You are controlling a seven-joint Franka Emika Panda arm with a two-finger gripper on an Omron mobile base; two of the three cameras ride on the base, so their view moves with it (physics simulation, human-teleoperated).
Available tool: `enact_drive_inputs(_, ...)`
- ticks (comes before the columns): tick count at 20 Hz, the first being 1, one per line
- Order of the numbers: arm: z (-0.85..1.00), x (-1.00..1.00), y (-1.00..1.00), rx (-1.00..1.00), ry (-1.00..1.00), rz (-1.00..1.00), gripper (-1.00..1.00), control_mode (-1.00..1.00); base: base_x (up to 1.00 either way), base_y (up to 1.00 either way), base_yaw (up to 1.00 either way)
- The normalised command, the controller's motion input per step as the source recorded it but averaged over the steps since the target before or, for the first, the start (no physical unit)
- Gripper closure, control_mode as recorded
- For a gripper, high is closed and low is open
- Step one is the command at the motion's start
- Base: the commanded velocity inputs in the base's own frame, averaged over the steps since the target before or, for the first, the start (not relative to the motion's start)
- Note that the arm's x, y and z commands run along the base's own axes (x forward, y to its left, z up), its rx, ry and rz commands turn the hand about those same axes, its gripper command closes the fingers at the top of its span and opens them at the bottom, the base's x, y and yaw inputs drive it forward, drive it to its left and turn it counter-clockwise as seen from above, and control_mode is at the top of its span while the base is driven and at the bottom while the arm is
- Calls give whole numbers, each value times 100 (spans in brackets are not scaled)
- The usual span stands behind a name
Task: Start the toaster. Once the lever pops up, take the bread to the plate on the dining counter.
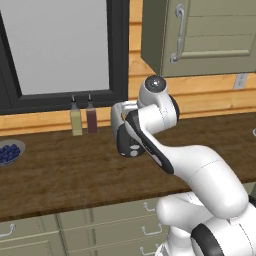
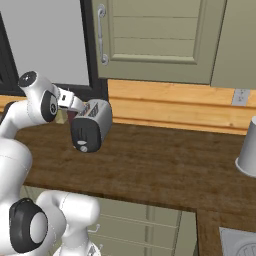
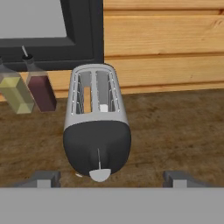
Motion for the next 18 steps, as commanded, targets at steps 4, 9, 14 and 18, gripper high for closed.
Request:
enact_drive_inputs(4,0,0,0,0,0,0,-100,-100,0,0,0)
enact_drive_inputs(9,0,0,0,0,0,0,-100,-100,0,0,0)
enact_drive_inputs(14,0,0,0,0,0,0,-100,-100,0,0,0)
enact_drive_inputs(18,0,0,0,0,0,0,-100,-100,0,0,0)
